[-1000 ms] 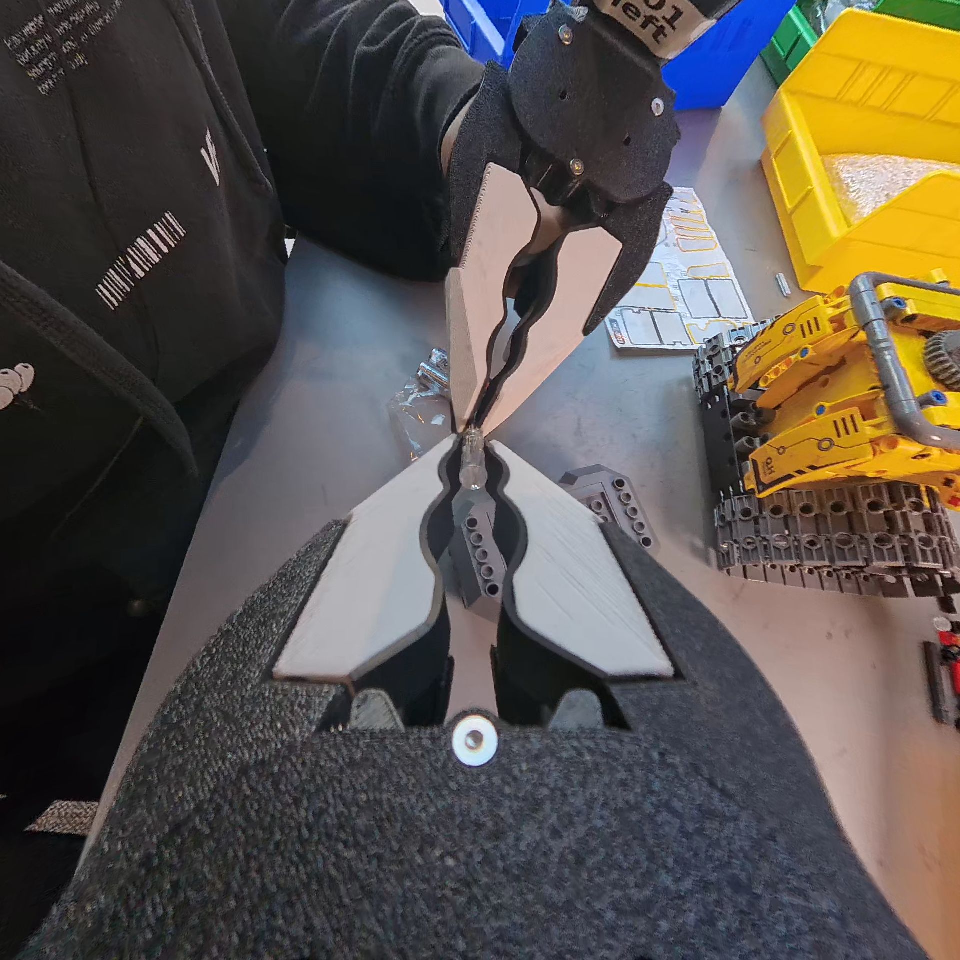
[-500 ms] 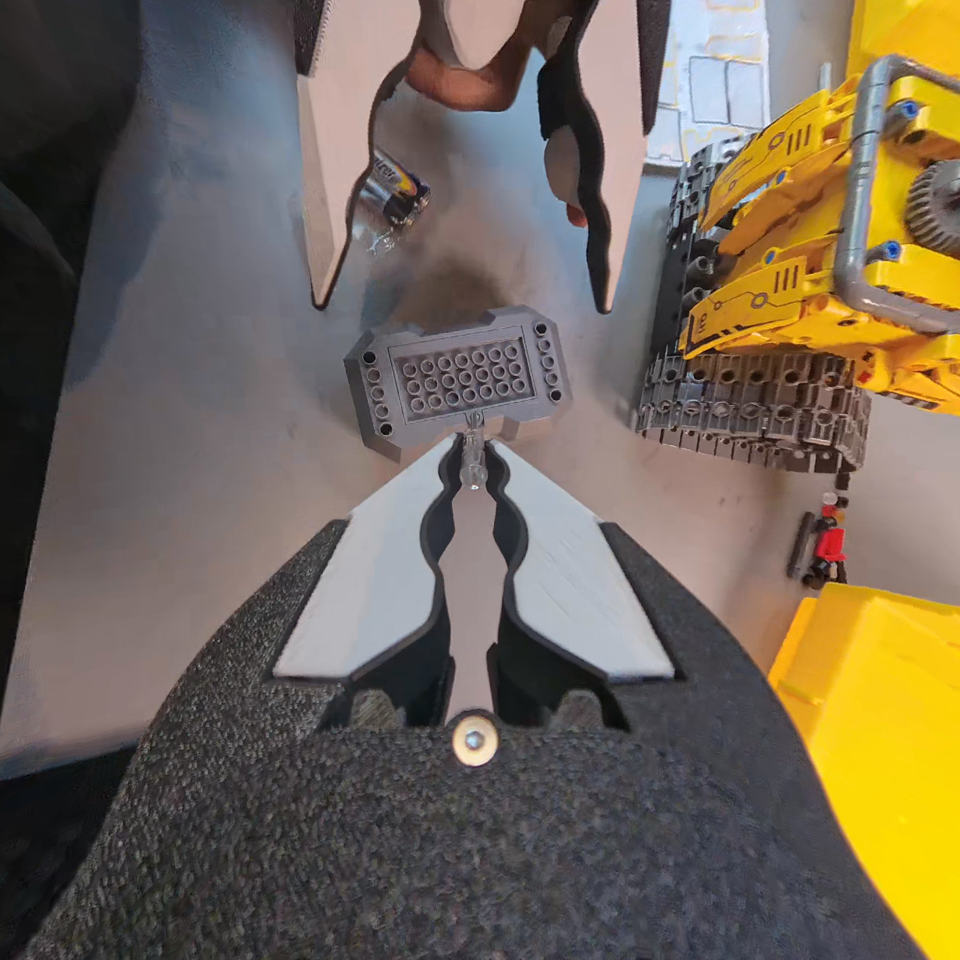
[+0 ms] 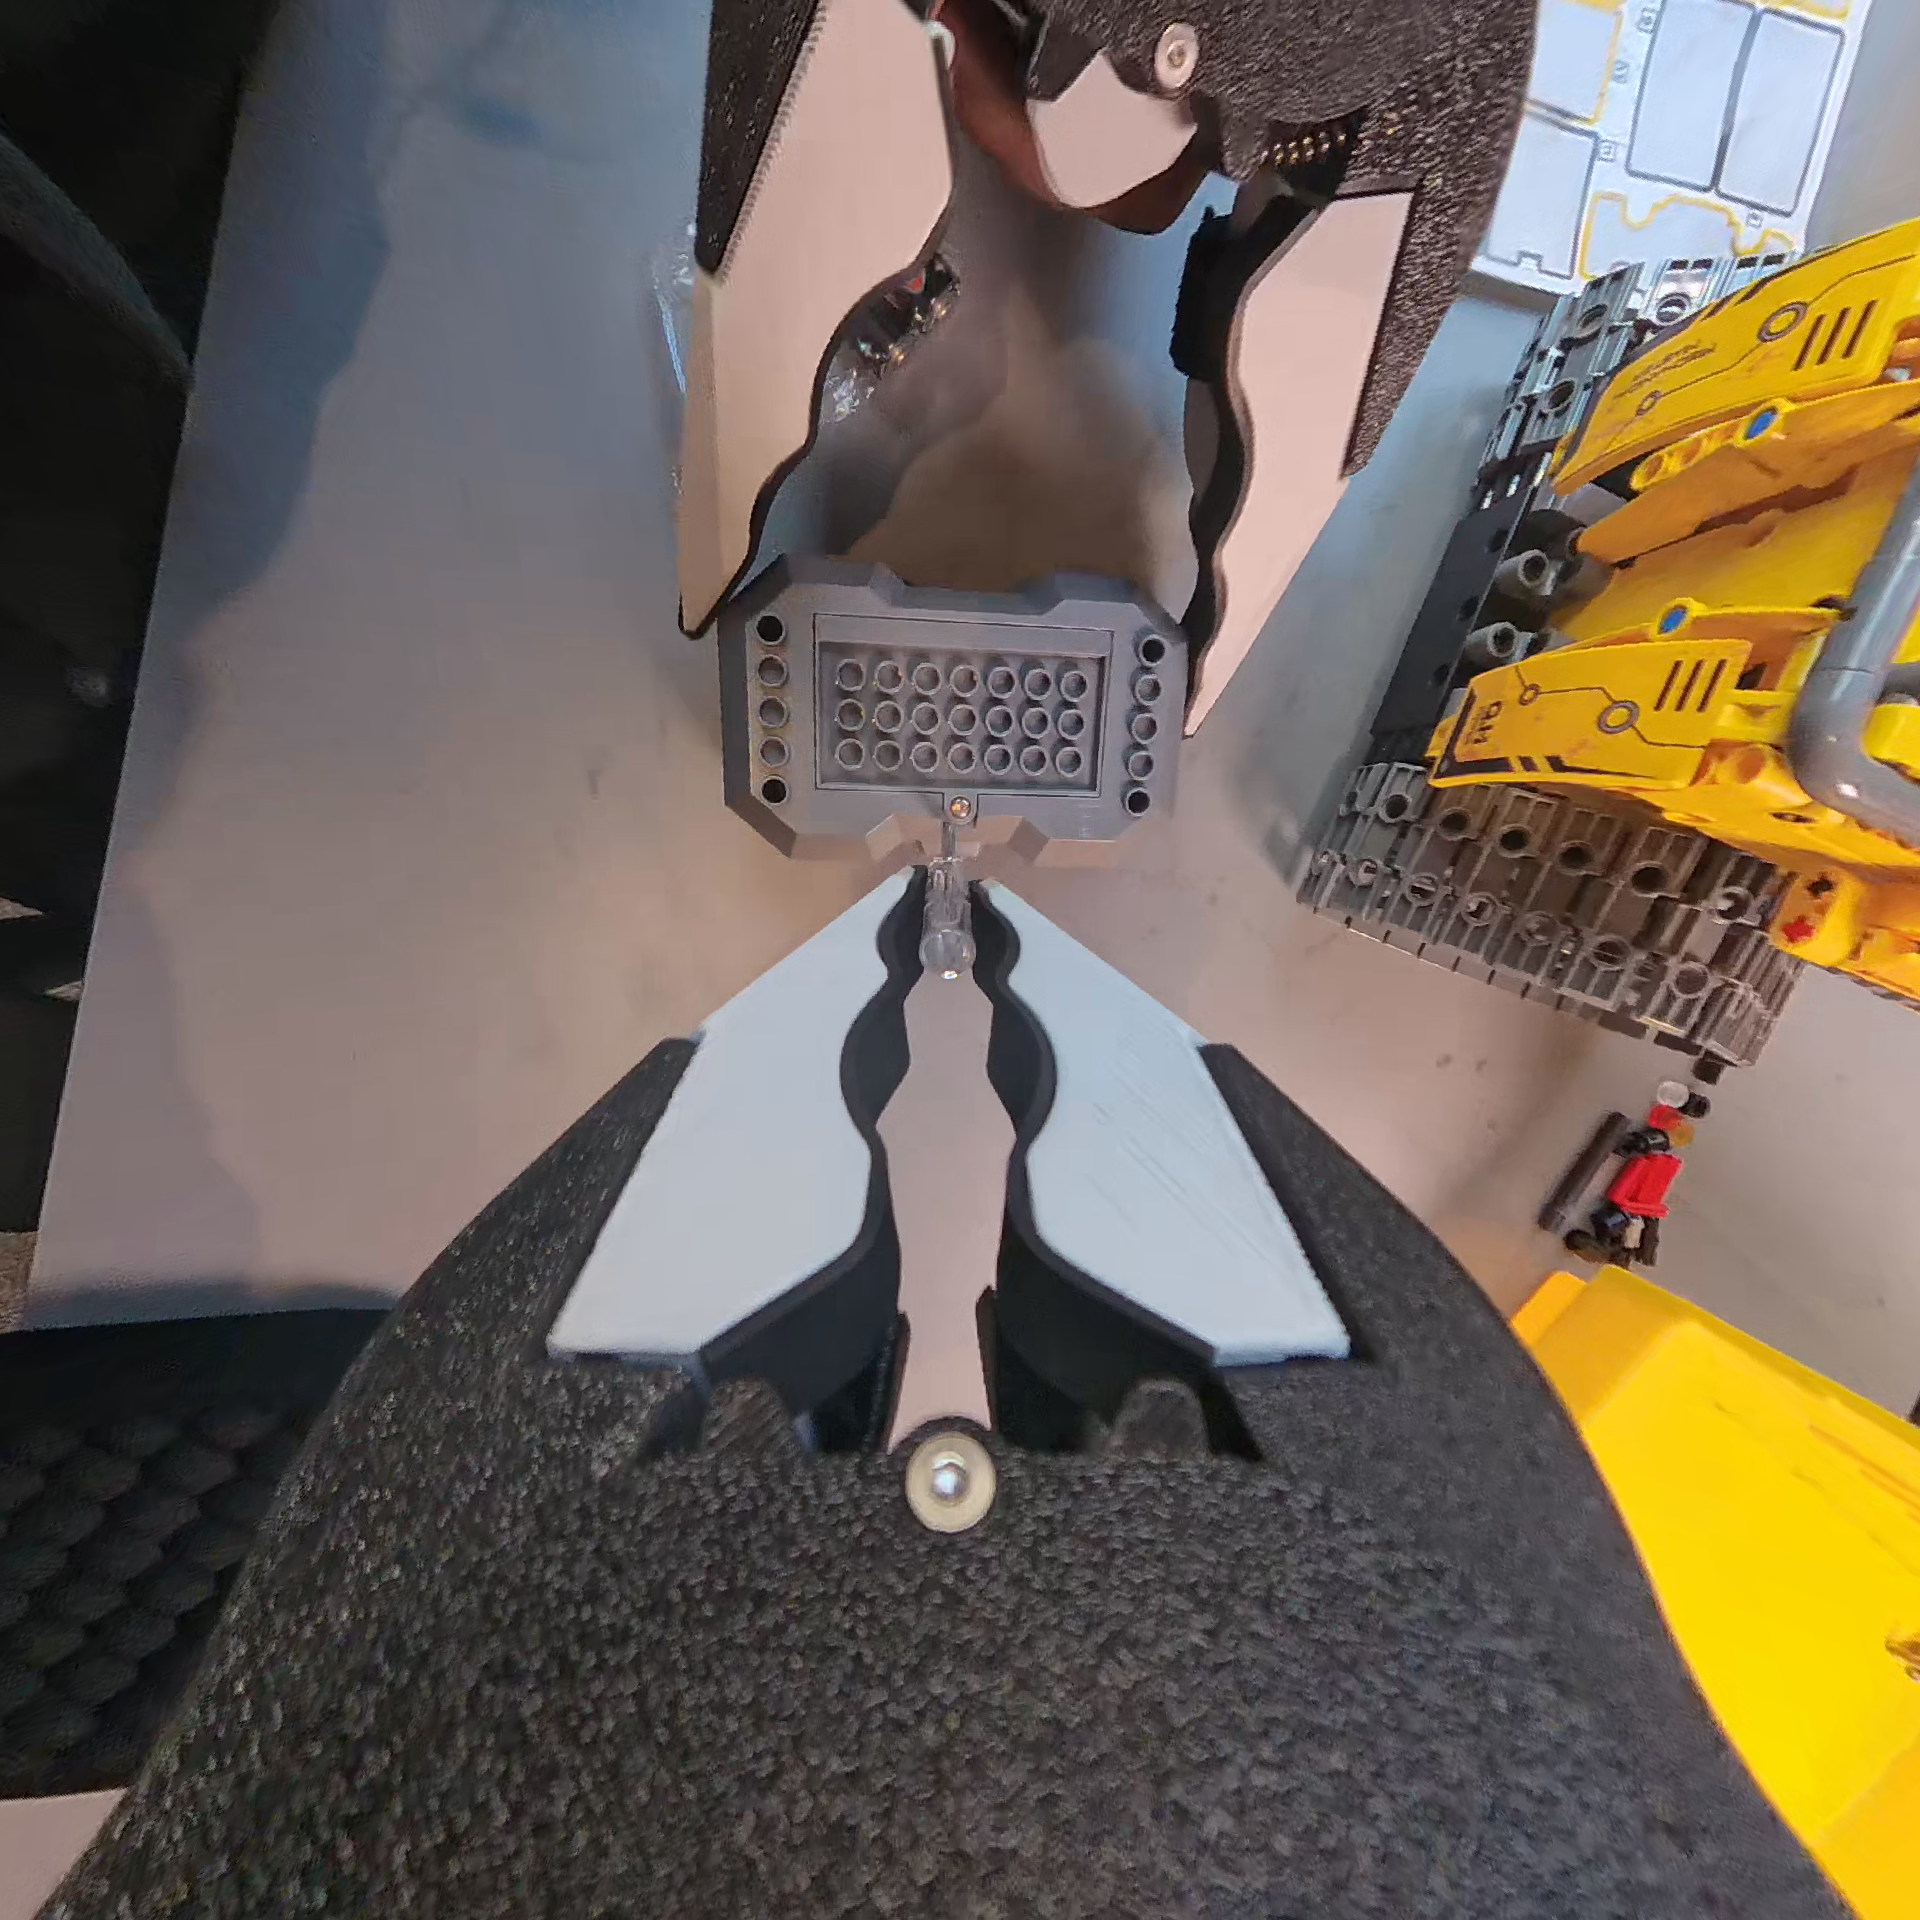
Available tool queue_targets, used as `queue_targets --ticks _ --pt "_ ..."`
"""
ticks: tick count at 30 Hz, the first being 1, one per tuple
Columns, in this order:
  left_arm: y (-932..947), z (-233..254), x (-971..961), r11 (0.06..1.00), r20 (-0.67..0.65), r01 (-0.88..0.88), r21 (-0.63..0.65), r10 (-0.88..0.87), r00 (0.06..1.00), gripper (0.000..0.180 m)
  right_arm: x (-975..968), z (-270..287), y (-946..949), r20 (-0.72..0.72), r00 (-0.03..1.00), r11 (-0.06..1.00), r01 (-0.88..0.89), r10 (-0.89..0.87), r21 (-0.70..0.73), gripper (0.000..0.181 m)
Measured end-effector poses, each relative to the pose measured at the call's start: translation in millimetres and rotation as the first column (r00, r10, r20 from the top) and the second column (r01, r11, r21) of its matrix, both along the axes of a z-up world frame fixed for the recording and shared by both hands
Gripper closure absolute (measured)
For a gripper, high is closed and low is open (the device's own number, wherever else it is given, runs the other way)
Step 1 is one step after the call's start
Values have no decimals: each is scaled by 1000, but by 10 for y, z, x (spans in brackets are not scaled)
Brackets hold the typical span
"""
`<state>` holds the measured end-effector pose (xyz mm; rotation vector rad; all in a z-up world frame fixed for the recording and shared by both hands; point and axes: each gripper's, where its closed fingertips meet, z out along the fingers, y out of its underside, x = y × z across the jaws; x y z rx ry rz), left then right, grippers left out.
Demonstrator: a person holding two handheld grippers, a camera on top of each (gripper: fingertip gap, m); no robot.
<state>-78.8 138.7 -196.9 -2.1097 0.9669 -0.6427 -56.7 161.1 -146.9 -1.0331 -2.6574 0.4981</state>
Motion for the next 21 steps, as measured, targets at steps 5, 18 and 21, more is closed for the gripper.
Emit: queue_targets --ticks 5,18,21 --pt "-51 33 -35 999 20 32 1 -32 999 65 -49 1 -65 5 1000 1000 -21 21 9 174" --pt "-104 34 -51 999 26 52 1 -52 998 65 -106 -33 -114 14 1000 999 -13 13 -31 174" --pt "-104 34 -54 999 29 52 -1 -52 998 65 -99 -39 -111 18 1000 999 -16 16 -31 174"
